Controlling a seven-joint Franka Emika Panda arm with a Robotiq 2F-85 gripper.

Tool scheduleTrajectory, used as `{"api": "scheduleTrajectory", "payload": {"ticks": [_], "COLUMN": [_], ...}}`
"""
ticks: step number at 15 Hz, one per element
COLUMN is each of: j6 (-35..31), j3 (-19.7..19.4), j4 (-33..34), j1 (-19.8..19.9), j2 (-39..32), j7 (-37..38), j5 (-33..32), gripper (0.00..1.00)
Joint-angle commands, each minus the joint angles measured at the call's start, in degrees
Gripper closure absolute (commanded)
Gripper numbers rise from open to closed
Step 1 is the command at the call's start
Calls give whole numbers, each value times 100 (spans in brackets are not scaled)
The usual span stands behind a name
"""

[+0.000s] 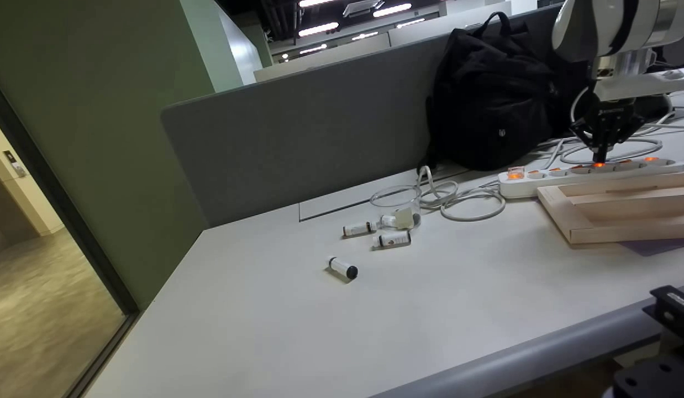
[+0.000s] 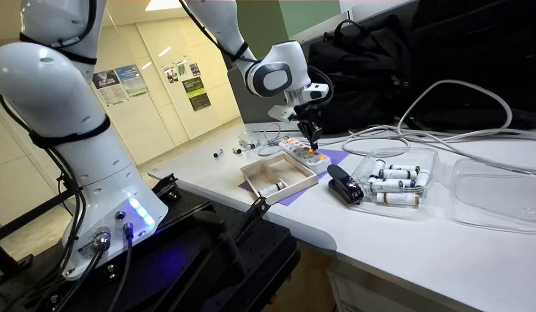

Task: Turn off the third switch from the right on the extension cord

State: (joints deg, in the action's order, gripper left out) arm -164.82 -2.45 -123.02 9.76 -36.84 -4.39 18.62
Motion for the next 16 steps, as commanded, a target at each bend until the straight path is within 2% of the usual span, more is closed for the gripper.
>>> {"api": "scheduleTrajectory", "payload": {"ticks": [1,10,16], "j6": [120,181,480], "j3": [-76,-601,-784], "j4": [89,-1,5], "j1": [-165,-753,-870], "j2": [-91,107,243], "j7": [515,1272,1497], "j5": [-304,-728,-861], "gripper": [100,100,100]}}
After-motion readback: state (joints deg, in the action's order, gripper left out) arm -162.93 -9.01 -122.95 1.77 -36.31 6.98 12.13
